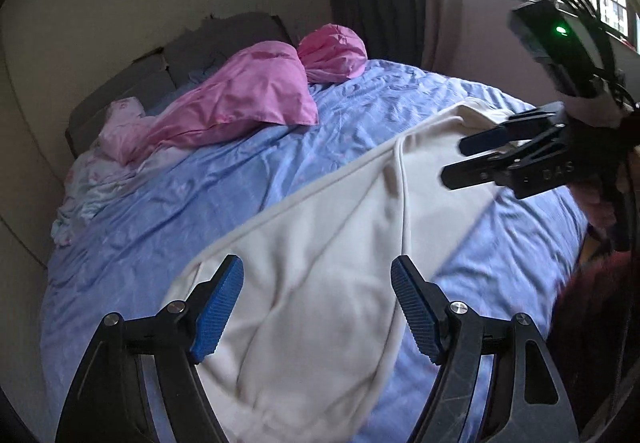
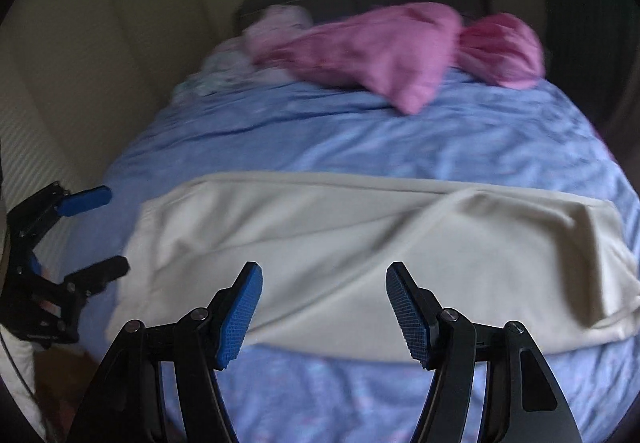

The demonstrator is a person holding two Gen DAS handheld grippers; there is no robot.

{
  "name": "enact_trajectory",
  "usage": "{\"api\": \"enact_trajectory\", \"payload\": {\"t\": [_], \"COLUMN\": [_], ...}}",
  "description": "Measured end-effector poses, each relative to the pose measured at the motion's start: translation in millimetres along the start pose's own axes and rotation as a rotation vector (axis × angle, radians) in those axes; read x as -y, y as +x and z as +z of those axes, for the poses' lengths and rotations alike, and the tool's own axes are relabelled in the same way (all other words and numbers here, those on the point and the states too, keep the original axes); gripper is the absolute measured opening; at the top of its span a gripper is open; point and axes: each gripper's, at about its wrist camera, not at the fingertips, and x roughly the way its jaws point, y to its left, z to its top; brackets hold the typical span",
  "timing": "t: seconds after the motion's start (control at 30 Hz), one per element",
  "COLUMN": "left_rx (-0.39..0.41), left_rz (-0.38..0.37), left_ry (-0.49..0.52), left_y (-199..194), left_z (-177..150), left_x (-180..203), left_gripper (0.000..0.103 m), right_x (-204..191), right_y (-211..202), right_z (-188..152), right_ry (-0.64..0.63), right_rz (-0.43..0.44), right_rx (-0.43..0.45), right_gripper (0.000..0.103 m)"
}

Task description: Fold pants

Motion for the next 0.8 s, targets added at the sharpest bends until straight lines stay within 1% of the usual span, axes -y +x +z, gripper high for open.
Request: {"api": "enact_trajectory", "payload": {"t": [0.1,0.17,0.27,0.37,0.5,0.63,0.7,0.8], "left_rx": [0.015,0.014,-0.017,-0.044,-0.063,-0.127,-0.151,-0.216], "left_rz": [0.014,0.008,-0.024,-0.067,-0.121,-0.186,-0.186,-0.196], "left_ry": [0.037,0.066,0.094,0.139,0.239,0.318,0.355,0.399], "left_y": [-22.0,-32.5,-38.3,-39.3,-38.3,-26.7,-17.4,2.1], "left_z": [-34.4,-56.4,-90.7,-119.6,-140.0,-152.5,-157.0,-166.1], "left_x": [-5.0,-6.6,-10.4,-10.0,-4.3,2.6,5.5,10.0], "left_gripper": [0.076,0.076,0.077,0.077,0.077,0.077,0.077,0.077], "right_x": [-38.0,-56.0,-75.1,-89.1,-101.8,-110.1,-111.8,-113.0], "right_y": [2.3,8.8,23.4,42.2,64.5,76.7,82.3,95.2], "right_z": [-11.6,-21.6,-40.2,-57.3,-76.4,-91.6,-98.9,-110.6], "right_ry": [-0.028,-0.024,0.002,0.025,0.076,0.148,0.194,0.259], "right_rz": [0.054,0.082,0.117,0.111,0.119,0.121,0.126,0.137], "right_rx": [-0.009,-0.03,-0.087,-0.152,-0.212,-0.24,-0.248,-0.271], "right_gripper": [0.066,0.066,0.066,0.066,0.066,0.066,0.066,0.066]}}
